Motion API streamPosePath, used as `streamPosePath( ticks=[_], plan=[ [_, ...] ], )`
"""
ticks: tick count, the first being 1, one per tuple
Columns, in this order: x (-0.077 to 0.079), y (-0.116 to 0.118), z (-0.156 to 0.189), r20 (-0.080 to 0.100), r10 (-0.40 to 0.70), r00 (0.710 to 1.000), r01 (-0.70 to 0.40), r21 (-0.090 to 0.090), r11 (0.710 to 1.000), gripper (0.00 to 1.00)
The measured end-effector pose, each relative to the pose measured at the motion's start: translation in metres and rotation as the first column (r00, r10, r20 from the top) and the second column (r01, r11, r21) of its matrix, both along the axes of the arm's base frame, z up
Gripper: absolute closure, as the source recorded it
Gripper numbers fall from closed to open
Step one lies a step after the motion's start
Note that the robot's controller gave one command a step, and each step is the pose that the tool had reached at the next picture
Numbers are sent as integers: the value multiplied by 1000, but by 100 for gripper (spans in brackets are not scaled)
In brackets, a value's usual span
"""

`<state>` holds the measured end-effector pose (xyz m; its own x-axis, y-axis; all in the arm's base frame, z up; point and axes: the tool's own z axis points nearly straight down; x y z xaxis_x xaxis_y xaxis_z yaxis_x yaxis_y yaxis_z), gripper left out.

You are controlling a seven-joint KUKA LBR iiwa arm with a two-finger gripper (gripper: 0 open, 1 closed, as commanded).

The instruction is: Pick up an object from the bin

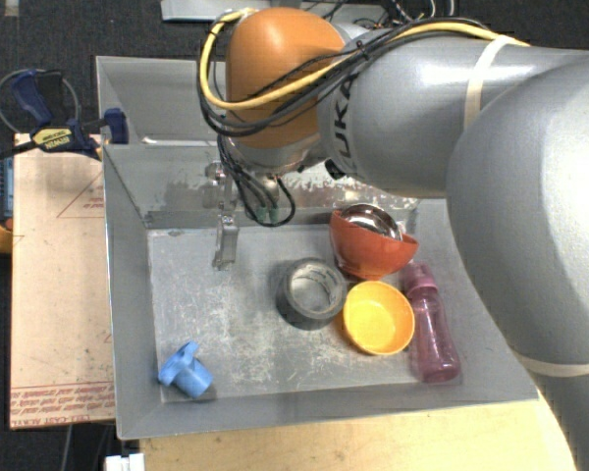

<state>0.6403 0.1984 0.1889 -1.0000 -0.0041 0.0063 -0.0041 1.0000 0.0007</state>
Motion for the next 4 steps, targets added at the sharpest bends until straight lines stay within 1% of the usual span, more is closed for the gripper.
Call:
streamPosePath(
  ticks=[1, 2, 3, 4],
  plan=[
    [2, -1, 5, 8, -4, 1000, 4, 1, 1000, 0],
    [-74, 34, -115, 4, 483, 876, -483, 3, 876, 0],
    [-23, 32, -25, 23, 771, 636, -771, -9, 636, 0],
    [-150, 48, -92, -10, 726, 688, -726, 16, 688, 0]
  ],
)
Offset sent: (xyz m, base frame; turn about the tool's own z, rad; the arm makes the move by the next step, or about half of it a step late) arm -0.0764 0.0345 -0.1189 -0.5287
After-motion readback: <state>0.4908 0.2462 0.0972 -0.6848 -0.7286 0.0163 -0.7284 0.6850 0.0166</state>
